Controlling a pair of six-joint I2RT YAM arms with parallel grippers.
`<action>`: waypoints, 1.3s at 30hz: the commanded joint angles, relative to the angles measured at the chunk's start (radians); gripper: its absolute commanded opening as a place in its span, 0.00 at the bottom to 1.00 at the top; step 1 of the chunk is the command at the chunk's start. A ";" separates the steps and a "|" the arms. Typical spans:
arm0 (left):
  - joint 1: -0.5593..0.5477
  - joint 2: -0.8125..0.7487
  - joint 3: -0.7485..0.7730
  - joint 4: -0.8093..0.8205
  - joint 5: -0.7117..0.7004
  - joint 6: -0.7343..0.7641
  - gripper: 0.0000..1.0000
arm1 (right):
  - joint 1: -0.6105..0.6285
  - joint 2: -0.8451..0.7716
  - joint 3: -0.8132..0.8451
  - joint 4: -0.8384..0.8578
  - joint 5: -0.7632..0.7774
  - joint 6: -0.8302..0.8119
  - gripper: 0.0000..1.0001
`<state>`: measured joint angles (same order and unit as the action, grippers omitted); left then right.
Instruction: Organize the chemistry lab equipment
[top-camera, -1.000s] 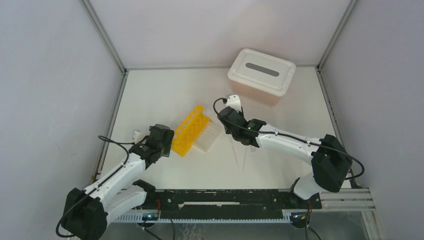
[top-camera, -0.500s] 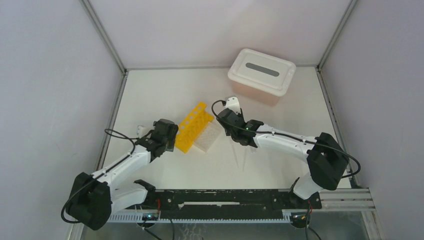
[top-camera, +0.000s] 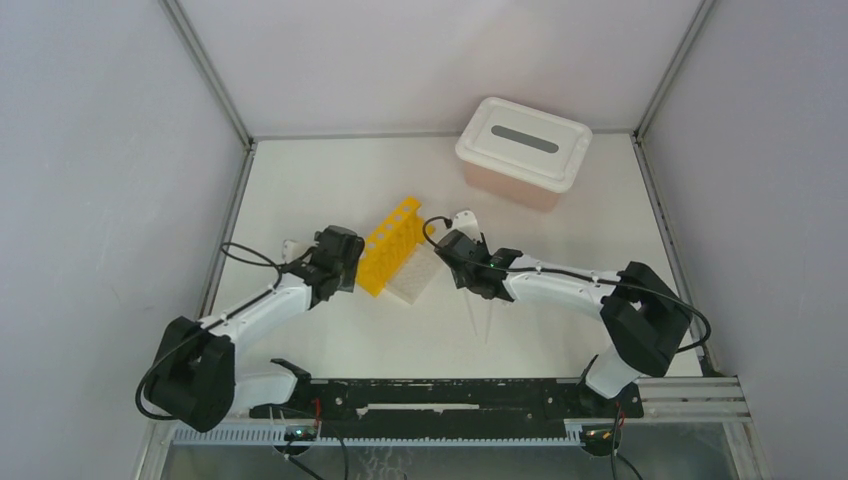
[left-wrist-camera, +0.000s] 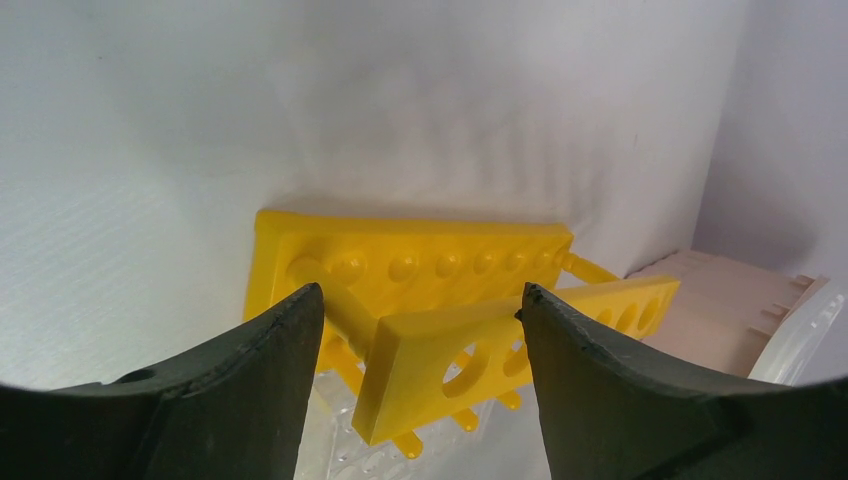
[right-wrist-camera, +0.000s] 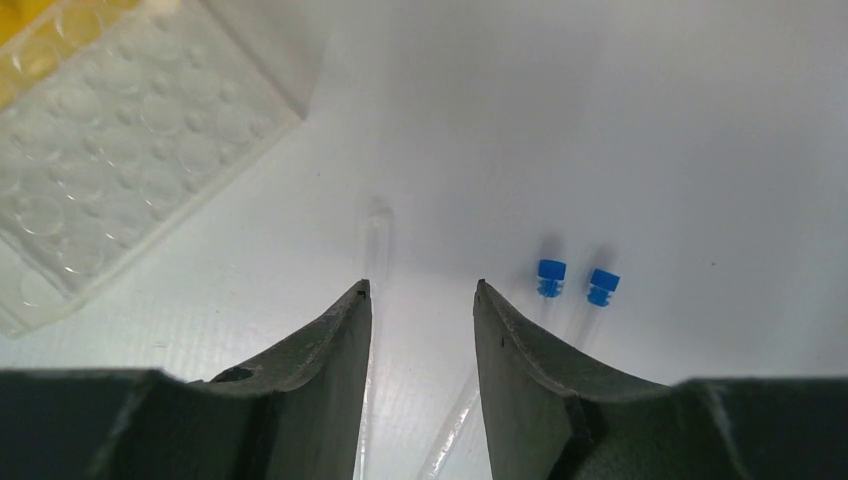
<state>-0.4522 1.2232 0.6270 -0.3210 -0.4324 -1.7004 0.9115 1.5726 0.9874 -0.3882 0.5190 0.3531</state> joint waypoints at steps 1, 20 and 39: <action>-0.001 0.034 0.055 0.023 0.006 0.026 0.76 | 0.012 0.025 -0.024 0.045 -0.041 0.042 0.50; 0.073 0.133 0.105 0.080 0.048 0.083 0.76 | 0.033 0.109 -0.034 0.077 -0.077 0.065 0.50; 0.125 0.144 0.150 0.078 0.048 0.159 0.77 | 0.012 0.096 -0.102 0.123 -0.135 0.094 0.48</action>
<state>-0.3431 1.4033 0.7300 -0.2481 -0.3634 -1.5852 0.9306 1.6951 0.9134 -0.3046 0.4229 0.4171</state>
